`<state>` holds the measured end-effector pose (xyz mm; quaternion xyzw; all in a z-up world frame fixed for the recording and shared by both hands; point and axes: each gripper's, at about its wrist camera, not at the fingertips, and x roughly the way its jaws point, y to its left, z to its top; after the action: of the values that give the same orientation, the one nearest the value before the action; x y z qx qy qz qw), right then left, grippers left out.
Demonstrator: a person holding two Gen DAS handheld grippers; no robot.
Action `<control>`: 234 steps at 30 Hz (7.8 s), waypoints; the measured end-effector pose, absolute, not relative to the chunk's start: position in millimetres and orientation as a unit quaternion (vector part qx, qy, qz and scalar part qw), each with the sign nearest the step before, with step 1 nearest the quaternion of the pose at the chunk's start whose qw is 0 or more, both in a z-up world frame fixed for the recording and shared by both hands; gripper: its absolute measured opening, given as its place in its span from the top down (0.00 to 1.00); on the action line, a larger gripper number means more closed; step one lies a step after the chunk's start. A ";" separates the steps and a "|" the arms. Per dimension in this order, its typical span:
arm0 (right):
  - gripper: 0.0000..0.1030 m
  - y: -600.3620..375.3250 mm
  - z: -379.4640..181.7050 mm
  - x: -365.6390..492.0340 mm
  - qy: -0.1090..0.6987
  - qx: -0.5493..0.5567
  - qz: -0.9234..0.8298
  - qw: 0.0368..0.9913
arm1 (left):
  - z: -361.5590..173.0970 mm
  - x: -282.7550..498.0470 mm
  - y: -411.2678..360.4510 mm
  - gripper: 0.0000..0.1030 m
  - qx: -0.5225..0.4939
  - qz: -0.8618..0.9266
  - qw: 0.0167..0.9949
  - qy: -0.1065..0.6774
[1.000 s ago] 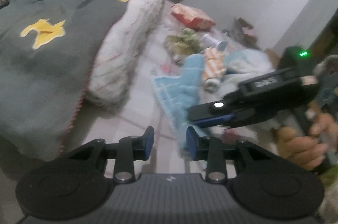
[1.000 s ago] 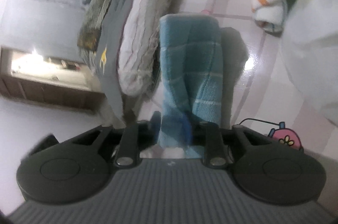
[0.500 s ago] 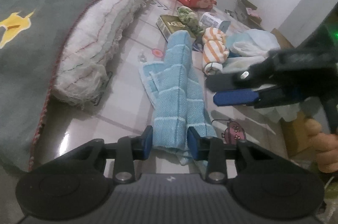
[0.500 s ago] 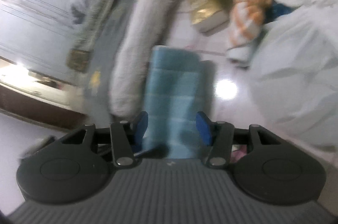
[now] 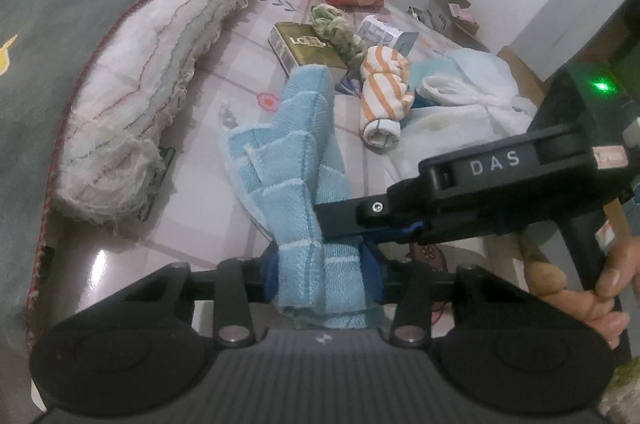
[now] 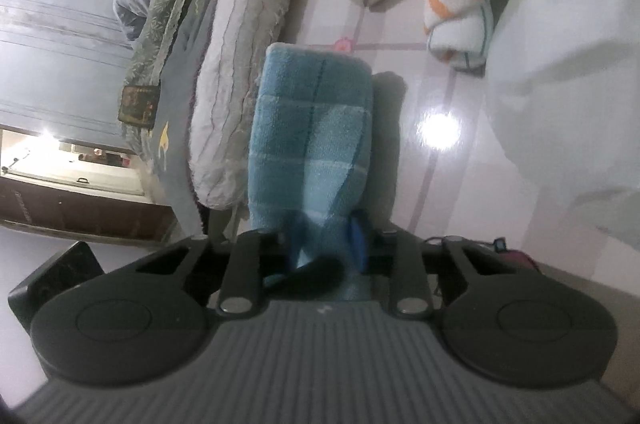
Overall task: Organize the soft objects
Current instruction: 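Carry the blue towel with the right tool into the cardboard box, release, then move the right tool back over the white cup container on the bed, then lower the right tool onto the white cup container and close on it, then carry the white cup container with the right tool into the box, release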
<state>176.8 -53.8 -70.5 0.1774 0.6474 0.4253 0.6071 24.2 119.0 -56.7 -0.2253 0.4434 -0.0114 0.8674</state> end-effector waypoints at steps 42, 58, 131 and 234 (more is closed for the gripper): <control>0.85 -482.6 12.1 252.7 0.501 0.144 0.128 0.844 | -6.7 246.8 -276.3 0.46 -0.011 -0.325 0.817 0.476; 0.78 -455.6 43.0 247.4 0.455 0.015 0.077 0.887 | 14.7 235.6 -231.9 0.43 -0.019 -0.279 0.842 0.461; 0.79 -40.4 -19.4 424.0 0.461 -0.268 0.529 0.660 | -53.6 299.2 46.7 0.85 -0.004 -0.060 0.897 0.439; 0.50 -144.9 86.0 400.9 0.586 0.240 0.355 0.688 | 96.4 240.4 31.5 0.72 -0.086 -0.074 0.934 0.340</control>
<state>400.9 -144.9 86.0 0.2397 0.5863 0.3547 0.6877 240.4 31.5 96.4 -0.0863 0.3398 -0.0738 0.9336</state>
